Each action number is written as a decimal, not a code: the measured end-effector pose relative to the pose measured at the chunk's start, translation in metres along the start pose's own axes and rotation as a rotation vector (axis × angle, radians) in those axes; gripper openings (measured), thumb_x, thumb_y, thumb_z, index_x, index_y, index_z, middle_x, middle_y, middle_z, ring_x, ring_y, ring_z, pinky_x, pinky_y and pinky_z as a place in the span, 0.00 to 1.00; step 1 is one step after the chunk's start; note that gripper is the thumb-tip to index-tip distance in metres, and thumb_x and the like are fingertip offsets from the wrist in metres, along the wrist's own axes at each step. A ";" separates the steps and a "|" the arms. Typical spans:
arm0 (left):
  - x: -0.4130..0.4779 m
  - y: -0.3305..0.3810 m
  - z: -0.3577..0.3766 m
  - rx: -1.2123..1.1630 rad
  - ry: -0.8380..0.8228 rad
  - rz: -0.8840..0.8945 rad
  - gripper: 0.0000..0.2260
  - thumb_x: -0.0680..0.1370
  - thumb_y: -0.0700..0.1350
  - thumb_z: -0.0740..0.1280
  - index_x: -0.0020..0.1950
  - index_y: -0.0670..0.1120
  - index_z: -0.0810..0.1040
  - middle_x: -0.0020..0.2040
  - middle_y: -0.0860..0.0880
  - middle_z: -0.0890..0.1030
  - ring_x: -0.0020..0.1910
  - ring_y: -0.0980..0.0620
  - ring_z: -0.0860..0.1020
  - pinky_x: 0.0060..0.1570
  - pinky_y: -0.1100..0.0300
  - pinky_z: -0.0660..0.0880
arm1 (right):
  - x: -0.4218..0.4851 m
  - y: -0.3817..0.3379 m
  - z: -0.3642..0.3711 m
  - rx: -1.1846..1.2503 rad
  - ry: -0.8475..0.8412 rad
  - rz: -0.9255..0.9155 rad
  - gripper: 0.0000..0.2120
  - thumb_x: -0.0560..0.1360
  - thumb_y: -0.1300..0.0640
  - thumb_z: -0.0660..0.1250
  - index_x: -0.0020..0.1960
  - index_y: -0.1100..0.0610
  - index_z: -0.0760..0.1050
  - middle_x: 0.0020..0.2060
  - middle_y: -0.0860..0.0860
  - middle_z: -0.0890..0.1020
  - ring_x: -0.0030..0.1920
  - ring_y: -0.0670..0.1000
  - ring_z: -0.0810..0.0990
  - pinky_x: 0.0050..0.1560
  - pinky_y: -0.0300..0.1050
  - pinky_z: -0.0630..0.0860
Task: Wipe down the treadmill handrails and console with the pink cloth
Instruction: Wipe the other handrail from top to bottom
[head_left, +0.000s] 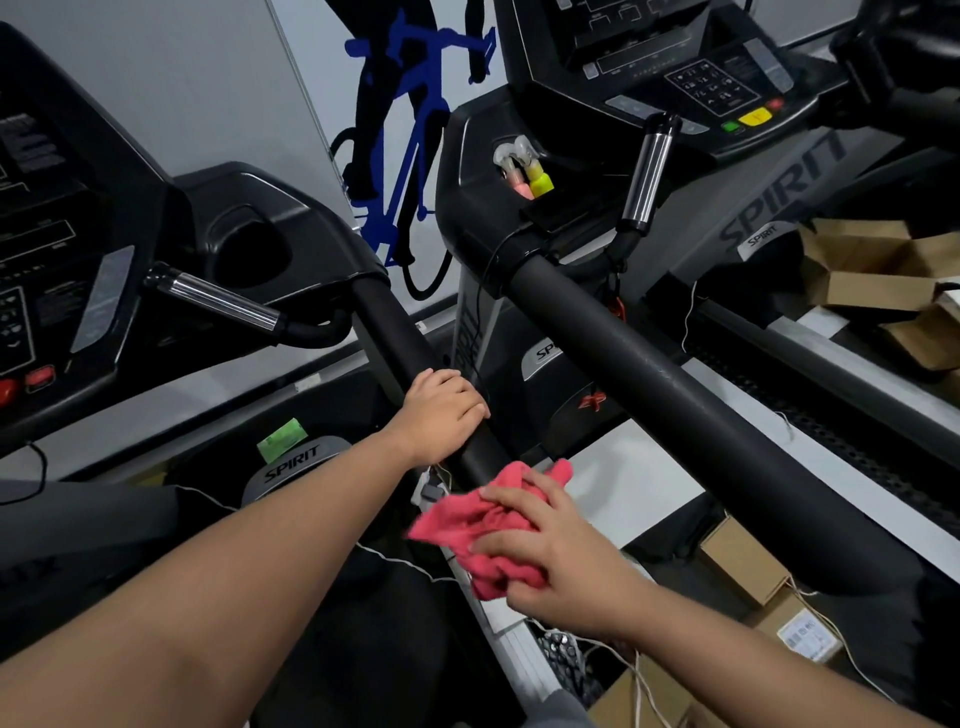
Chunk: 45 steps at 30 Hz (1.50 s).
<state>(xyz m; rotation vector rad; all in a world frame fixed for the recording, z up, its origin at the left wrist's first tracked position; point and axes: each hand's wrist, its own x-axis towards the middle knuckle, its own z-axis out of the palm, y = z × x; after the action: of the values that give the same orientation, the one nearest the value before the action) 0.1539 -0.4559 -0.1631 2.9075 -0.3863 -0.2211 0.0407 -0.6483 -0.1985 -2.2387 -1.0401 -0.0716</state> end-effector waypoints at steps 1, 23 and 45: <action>0.000 -0.001 -0.001 -0.006 -0.009 -0.001 0.16 0.83 0.48 0.52 0.59 0.55 0.79 0.63 0.56 0.74 0.74 0.53 0.57 0.72 0.54 0.43 | -0.005 0.005 0.001 -0.031 0.005 -0.071 0.18 0.64 0.51 0.65 0.54 0.47 0.79 0.64 0.50 0.74 0.68 0.59 0.66 0.71 0.56 0.58; 0.000 0.004 0.000 0.033 0.012 -0.028 0.17 0.84 0.48 0.51 0.59 0.55 0.79 0.64 0.57 0.73 0.72 0.53 0.58 0.70 0.59 0.42 | 0.005 0.016 0.035 2.110 0.209 1.140 0.31 0.71 0.48 0.62 0.66 0.68 0.68 0.50 0.68 0.75 0.47 0.66 0.77 0.40 0.56 0.79; 0.003 0.001 0.001 0.040 0.001 -0.021 0.17 0.84 0.49 0.51 0.57 0.57 0.80 0.63 0.60 0.74 0.72 0.54 0.58 0.69 0.58 0.43 | 0.021 -0.022 0.000 -0.004 -0.093 0.520 0.26 0.75 0.37 0.54 0.71 0.39 0.63 0.74 0.50 0.59 0.69 0.56 0.61 0.66 0.51 0.63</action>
<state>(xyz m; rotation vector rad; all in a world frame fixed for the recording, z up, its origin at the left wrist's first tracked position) 0.1567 -0.4578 -0.1646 2.9523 -0.3643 -0.2173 0.0400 -0.6241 -0.1803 -2.4625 -0.4742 0.2557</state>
